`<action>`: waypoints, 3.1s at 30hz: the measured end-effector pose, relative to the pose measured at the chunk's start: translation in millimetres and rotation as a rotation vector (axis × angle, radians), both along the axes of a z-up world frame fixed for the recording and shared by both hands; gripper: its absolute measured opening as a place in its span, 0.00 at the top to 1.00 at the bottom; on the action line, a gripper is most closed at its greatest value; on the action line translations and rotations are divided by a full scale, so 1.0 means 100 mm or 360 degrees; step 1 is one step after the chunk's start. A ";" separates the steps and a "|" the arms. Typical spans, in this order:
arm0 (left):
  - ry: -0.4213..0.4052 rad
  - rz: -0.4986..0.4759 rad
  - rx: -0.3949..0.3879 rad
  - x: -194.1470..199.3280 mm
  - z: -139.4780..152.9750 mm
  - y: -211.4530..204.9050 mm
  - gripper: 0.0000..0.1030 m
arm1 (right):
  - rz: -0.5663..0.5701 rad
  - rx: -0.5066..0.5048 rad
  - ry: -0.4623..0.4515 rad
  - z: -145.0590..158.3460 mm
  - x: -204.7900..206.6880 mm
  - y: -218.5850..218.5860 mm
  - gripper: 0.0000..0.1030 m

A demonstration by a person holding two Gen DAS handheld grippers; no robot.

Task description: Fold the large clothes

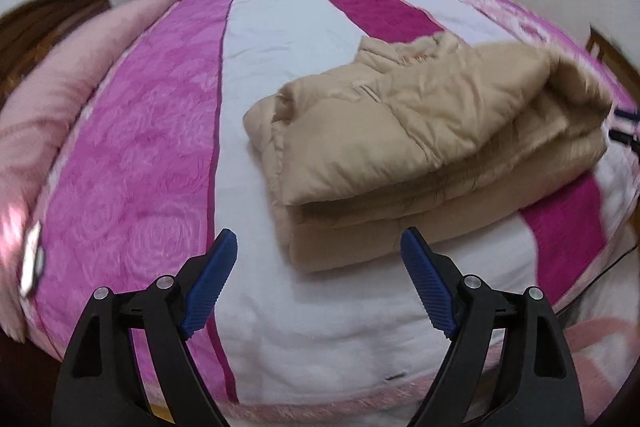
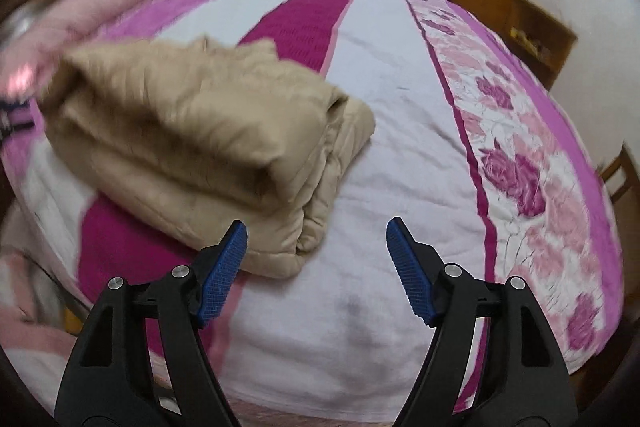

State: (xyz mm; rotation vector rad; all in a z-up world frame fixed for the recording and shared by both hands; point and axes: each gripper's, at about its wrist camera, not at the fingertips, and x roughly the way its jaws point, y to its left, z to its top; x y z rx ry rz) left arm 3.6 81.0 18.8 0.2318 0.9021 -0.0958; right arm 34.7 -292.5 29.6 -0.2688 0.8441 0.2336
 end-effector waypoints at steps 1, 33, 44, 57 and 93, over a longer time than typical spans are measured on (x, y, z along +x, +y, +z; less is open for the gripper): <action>-0.0016 -0.0024 0.0053 0.02 -0.03 -0.04 0.21 | 0.0026 -0.0074 -0.0010 -0.06 0.02 0.07 0.30; -0.0284 0.0148 -0.0201 1.38 0.25 0.13 0.21 | -0.0221 0.0345 -0.0023 -0.02 1.52 0.14 0.45; -0.0075 0.0299 -0.0179 1.84 -0.31 0.18 0.21 | -0.0390 0.0429 0.0134 -0.27 1.80 0.07 0.46; -0.0031 0.0464 -0.0244 1.79 -0.32 0.39 0.21 | -0.0537 0.0581 0.0133 -0.26 1.81 -0.11 0.42; 0.0294 0.0288 -0.1135 1.07 -0.40 0.26 0.75 | -0.0406 0.1535 0.0429 -0.20 0.59 -0.57 0.75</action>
